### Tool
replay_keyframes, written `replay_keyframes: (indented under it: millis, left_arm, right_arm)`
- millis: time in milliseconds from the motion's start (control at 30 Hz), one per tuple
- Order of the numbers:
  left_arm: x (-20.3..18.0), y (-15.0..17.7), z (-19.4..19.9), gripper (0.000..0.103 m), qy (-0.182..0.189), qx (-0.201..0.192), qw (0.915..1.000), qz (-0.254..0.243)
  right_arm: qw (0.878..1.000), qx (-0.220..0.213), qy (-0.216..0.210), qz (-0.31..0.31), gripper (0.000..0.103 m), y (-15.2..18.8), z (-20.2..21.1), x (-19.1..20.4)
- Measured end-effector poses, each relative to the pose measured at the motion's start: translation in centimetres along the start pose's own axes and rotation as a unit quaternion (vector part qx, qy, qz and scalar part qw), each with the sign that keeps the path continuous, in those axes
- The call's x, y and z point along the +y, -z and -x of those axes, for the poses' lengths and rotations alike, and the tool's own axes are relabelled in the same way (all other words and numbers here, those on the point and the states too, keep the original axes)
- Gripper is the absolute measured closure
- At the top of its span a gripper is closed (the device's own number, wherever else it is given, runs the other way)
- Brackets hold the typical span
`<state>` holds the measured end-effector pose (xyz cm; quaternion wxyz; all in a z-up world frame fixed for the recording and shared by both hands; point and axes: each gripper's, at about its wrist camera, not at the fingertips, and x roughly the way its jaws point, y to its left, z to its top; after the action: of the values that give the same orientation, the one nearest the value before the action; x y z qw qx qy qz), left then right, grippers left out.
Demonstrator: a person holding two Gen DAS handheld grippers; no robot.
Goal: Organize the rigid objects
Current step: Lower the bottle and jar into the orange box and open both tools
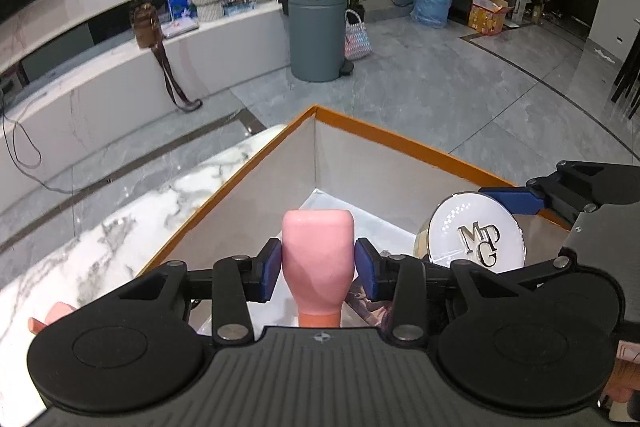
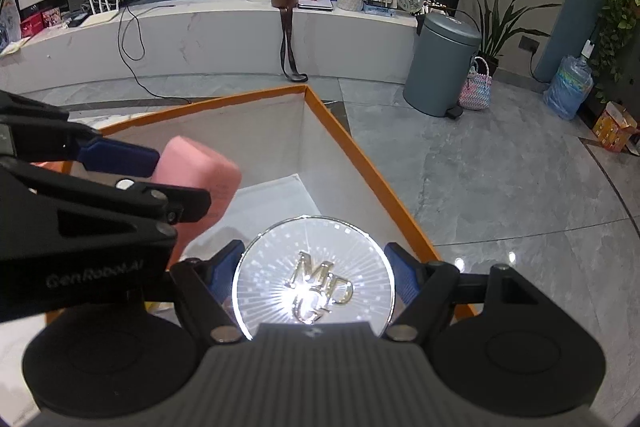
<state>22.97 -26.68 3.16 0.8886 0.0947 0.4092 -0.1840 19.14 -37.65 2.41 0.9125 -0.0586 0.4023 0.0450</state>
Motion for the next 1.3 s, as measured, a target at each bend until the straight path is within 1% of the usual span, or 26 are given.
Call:
replay_keyframes:
  millis: [233,400,500,600,667,700,767,833,933,1000,1067,1100,1167,1300]
  left_arm:
    - [1.1,-0.6,-1.1,0.058,0.001,0.029,0.9996,-0.006]
    - [1.4,-0.8,-1.9,0.058,0.006,0.049,0.9987,-0.010]
    - [1.6,-0.9,-2.3,0.059,0.011,0.054,0.9984,-0.009]
    - [2.0,-1.0,-2.6,0.059,0.007,0.056,0.9984,-0.006]
    - [2.2,-1.0,-2.8,0.059,0.009,0.057,0.9983,-0.002]
    - [2.2,-1.1,-2.8,0.061,0.008,0.057,0.9983,0.000]
    - [2.2,-1.1,-3.1,0.072,0.005,0.062,0.9980,-0.001]
    - [2.3,-1.1,-3.2,0.072,0.007,0.064,0.9979,0.000]
    - [2.6,-0.9,-3.2,0.071,0.005,0.061,0.9981,0.008]
    - [2.6,-1.0,-3.1,0.065,0.006,0.058,0.9982,0.014]
    - [2.5,-1.0,-2.9,0.062,0.008,0.053,0.9985,0.014]
    - [2.5,-1.1,-2.7,0.062,0.007,0.050,0.9986,0.014]
    - [2.4,-1.2,-2.5,0.062,0.006,0.046,0.9988,0.017]
    - [2.2,-1.5,-2.1,0.061,0.008,0.041,0.9990,0.018]
  right_arm:
    - [1.000,-0.002,0.004,0.023,0.028,-0.5,-1.8,0.8]
    - [0.998,-0.003,0.010,0.056,0.028,-0.8,-3.1,1.7]
    - [0.997,-0.006,0.010,0.078,0.029,-1.0,-3.6,2.4]
    - [0.993,-0.028,0.020,0.110,0.029,-1.0,-3.8,3.3]
    - [0.992,-0.037,0.023,0.118,0.029,-1.1,-4.1,3.5]
    - [0.992,-0.037,0.021,0.117,0.029,-1.2,-4.3,3.4]
    - [0.993,-0.037,0.017,0.110,0.029,-1.3,-4.5,3.3]
    - [0.994,-0.034,0.015,0.107,0.029,-1.3,-4.9,3.3]
    - [0.994,-0.028,0.026,0.103,0.028,-1.3,-5.4,3.1]
    - [0.994,-0.024,0.030,0.098,0.028,-1.4,-5.7,3.1]
    - [0.995,-0.024,0.029,0.093,0.024,-1.4,-5.8,3.1]
    - [0.995,-0.029,0.026,0.090,0.019,-1.5,-5.6,3.1]
    - [0.995,-0.040,0.019,0.085,0.013,-1.6,-5.2,3.1]
    - [0.996,-0.046,0.016,0.078,0.013,-1.8,-4.7,3.0]
